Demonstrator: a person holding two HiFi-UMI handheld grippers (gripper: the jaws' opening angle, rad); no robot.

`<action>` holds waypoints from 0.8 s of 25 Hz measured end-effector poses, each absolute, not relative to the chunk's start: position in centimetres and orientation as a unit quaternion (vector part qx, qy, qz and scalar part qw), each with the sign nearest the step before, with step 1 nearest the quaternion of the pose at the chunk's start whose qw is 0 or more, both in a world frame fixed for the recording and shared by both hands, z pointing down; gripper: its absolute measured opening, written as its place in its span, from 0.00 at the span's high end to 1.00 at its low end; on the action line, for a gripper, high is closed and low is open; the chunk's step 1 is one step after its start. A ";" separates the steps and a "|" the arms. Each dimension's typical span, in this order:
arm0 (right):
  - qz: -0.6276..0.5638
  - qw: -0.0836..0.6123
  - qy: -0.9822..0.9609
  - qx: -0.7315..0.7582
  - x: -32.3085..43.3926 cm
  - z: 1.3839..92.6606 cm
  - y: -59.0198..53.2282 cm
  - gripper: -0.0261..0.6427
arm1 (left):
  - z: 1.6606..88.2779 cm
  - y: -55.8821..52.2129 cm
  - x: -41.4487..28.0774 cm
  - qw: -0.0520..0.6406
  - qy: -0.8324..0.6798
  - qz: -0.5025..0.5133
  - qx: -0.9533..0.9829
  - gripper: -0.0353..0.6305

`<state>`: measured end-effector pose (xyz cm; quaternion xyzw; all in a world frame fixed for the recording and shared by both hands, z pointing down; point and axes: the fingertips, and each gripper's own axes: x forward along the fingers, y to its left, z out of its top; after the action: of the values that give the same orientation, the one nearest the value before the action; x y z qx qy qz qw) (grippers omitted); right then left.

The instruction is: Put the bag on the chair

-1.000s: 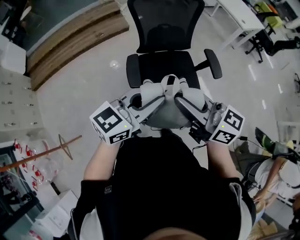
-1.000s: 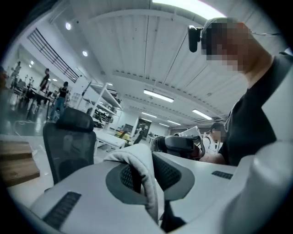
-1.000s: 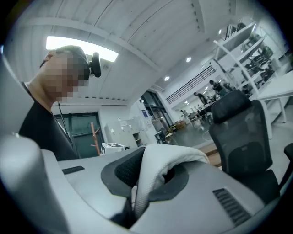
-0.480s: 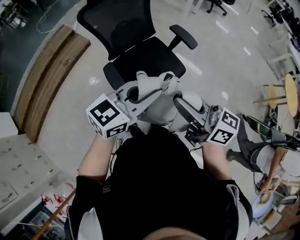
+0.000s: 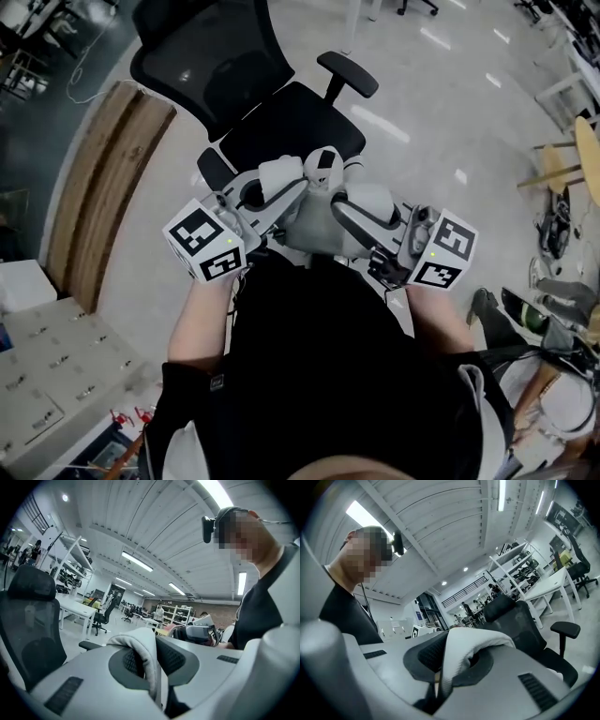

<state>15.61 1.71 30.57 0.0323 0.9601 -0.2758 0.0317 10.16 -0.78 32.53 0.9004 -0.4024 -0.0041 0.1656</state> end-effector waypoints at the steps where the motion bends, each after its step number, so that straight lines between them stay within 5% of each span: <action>1: -0.272 0.030 0.961 0.027 15.5 30.7 1.5 0.90 | 32.7 -1.0 10.1 0.169 -0.399 -0.007 0.901 0.87; 12: -0.265 0.047 0.958 -0.101 12.9 31.1 -7.4 0.90 | 33.0 -8.9 7.8 0.166 -0.290 -0.007 0.942 0.87; 20: -0.288 0.072 0.940 -0.170 4.1 31.7 -16.3 0.90 | 33.4 -17.5 -1.1 0.163 -0.230 0.023 0.959 0.87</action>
<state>4.14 -16.26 31.70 -0.1702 0.9395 -0.2883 0.0718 -1.13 -17.47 33.42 0.9591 -0.2302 0.0228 0.1631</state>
